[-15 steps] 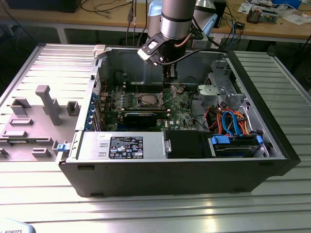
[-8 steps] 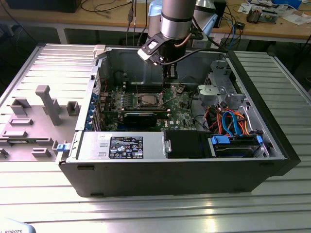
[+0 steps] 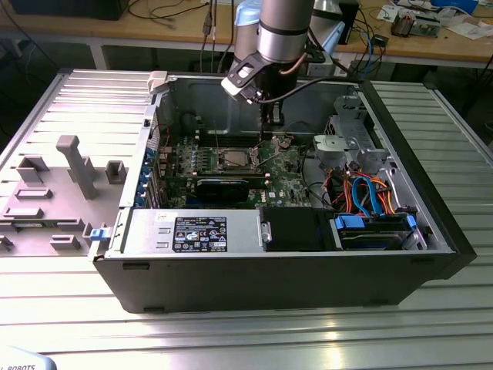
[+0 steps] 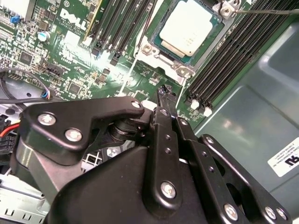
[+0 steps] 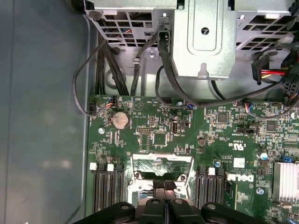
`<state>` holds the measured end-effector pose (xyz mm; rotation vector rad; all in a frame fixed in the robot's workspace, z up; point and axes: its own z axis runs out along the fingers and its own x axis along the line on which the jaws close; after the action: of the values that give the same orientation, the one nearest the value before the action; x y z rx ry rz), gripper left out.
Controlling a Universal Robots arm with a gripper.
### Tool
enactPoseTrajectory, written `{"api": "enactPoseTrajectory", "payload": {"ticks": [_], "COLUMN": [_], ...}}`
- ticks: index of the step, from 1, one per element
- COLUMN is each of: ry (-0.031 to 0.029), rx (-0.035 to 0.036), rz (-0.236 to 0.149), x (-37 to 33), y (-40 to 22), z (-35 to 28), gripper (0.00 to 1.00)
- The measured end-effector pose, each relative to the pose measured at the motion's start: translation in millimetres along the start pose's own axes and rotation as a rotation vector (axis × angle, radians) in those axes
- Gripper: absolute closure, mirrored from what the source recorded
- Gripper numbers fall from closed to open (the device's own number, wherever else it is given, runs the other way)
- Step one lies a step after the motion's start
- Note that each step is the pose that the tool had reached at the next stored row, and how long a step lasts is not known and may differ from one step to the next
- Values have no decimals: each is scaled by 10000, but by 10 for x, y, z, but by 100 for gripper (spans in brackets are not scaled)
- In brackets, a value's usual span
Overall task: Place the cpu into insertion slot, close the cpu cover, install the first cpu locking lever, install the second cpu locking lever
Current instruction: 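Close the cpu cover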
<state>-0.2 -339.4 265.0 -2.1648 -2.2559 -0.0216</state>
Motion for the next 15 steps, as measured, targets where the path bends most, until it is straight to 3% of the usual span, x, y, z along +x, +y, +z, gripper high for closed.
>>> {"api": "enactPoseTrajectory", "payload": {"ticks": [3, 14, 15], "ry": [0, 0, 1], "rx": [0, 0, 0], "rz": [0, 0, 0], "x": [-1, -10, -16], "y": [26, 222, 369], "z": [3, 45, 64], "gripper": [89, 89, 89]}}
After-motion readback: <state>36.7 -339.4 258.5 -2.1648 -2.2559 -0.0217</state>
